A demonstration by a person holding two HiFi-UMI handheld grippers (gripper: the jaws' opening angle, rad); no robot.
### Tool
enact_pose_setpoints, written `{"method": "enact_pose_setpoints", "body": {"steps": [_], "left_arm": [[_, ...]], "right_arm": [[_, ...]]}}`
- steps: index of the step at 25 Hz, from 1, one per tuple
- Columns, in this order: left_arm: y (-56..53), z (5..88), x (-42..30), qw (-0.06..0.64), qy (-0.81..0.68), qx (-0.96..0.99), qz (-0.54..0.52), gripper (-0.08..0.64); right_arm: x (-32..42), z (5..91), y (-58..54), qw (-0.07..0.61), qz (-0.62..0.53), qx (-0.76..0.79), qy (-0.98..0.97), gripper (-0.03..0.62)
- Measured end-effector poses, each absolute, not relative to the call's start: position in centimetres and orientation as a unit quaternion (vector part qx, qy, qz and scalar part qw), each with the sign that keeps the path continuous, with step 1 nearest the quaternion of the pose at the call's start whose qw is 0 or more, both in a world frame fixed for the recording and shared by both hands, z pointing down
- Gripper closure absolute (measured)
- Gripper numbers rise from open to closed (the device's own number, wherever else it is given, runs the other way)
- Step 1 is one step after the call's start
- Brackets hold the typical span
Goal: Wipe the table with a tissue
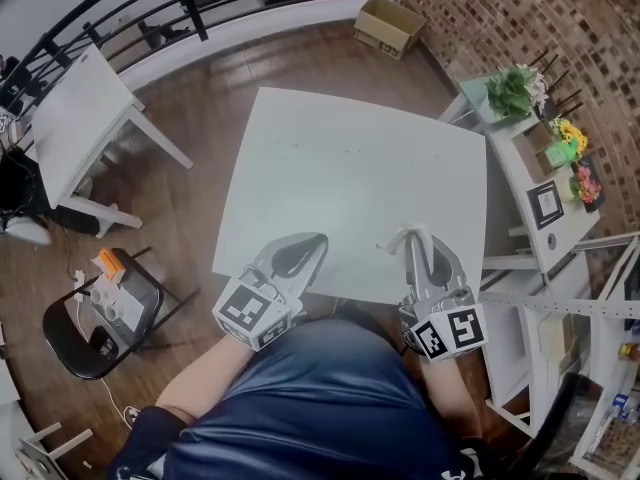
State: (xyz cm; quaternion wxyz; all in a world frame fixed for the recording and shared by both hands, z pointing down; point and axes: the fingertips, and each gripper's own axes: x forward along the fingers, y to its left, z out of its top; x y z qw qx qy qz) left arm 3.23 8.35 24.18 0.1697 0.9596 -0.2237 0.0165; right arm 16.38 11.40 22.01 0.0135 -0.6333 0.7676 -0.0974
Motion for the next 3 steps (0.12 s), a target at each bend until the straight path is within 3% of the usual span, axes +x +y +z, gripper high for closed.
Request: {"method": "enact_pose_setpoints", "body": {"steps": [3], "left_arm": [[8.51,23.3,2.69,0.168,-0.22,0.961,0.011,0.557]], "right_arm": [[15.76,21.64,11.13,0.015,-0.094,-0.631,0.77,0.58]]}}
